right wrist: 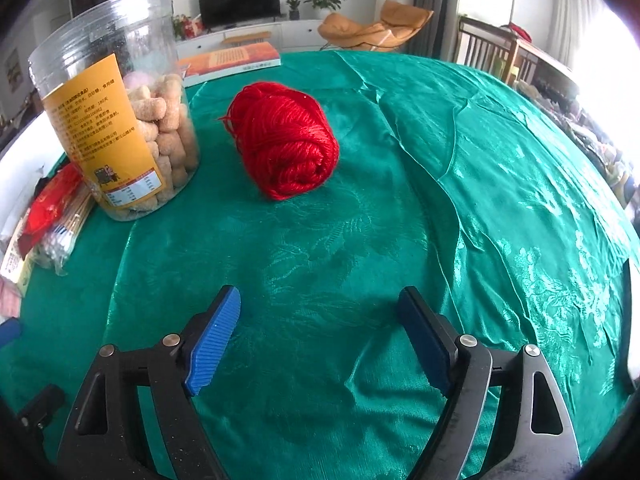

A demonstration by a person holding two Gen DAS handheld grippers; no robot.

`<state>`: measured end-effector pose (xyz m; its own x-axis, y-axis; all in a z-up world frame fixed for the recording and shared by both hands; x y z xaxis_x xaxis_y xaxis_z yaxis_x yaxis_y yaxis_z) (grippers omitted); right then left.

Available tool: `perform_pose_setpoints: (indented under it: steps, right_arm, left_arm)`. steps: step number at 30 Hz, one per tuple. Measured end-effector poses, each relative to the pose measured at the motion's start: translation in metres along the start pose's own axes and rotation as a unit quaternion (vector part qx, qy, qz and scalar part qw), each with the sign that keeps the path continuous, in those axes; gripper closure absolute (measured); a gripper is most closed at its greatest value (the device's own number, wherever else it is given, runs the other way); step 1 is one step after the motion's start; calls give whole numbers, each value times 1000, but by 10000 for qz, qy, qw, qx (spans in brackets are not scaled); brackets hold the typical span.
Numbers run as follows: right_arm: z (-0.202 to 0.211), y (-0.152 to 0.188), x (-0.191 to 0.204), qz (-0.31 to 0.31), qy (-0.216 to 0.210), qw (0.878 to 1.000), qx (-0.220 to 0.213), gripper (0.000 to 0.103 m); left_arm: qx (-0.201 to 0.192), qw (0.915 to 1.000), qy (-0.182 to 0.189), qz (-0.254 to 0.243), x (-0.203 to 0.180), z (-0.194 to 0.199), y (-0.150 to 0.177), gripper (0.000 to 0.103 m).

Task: Organize soft objects

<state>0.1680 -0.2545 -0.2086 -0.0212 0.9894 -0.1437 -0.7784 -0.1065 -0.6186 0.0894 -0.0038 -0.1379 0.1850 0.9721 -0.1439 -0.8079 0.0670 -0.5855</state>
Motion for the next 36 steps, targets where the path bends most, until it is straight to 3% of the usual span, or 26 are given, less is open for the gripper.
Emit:
perform_pose_setpoints:
  steps: [36]
  right_arm:
    - [-1,-1,0,-15,7,10000,0,18]
  left_arm:
    - [-11,10000,-3,7,0,0,0,0]
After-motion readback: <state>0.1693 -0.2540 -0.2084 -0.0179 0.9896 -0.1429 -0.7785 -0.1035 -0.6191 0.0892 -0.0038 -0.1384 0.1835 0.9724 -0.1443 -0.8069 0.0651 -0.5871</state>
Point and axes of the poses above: each gripper's, at about its wrist camera, not at the fingertips, and z roughly against the way its jaws point, x to its left, y to its underside, the point moved 9 cm from there along -z, roughly the way its jaws point, and after that the axes turned 13 degrees about z, right-handed, at the moved point
